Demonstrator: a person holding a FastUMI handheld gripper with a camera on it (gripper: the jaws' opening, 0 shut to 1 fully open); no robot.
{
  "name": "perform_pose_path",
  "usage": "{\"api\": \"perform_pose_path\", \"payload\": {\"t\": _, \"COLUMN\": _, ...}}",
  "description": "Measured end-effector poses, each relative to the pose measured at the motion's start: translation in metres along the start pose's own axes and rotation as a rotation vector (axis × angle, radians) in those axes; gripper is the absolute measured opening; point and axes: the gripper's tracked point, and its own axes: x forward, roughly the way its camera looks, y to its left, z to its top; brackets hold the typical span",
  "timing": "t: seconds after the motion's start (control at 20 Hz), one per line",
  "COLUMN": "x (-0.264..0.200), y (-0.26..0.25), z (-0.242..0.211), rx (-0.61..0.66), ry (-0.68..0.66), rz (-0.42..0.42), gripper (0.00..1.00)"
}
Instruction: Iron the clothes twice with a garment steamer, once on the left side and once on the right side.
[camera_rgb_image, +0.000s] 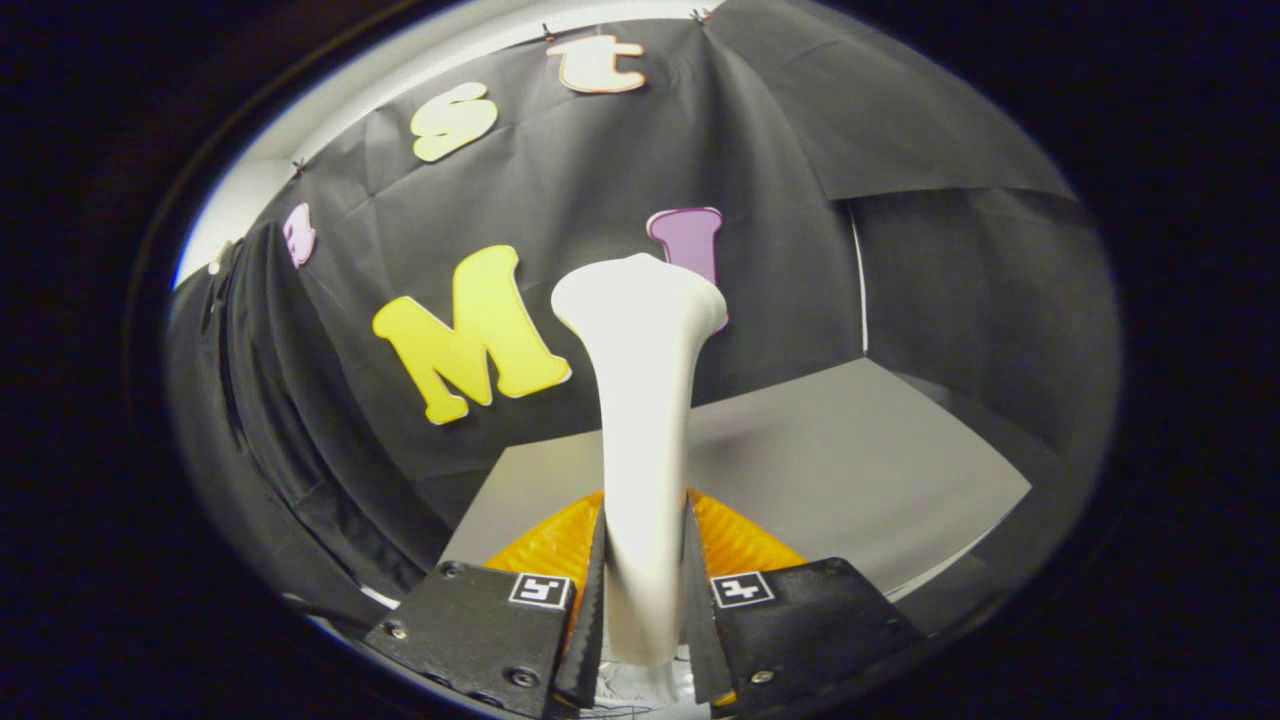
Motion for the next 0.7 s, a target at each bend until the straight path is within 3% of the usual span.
{"api": "perform_pose_path", "payload": {"t": 0.35, "x": -0.059, "y": 0.100, "z": 0.013, "rx": -0.056, "ry": -0.073, "rz": 0.078, "gripper": 0.38}}
{"api": "perform_pose_path", "payload": {"t": 0.55, "x": -0.077, "y": 0.148, "z": 0.029, "rx": -0.123, "ry": -0.168, "rz": 0.055, "gripper": 0.38}}
{"api": "perform_pose_path", "payload": {"t": 0.7, "x": -0.088, "y": 0.195, "z": 0.035, "rx": -0.134, "ry": -0.214, "rz": 0.095, "gripper": 0.38}}
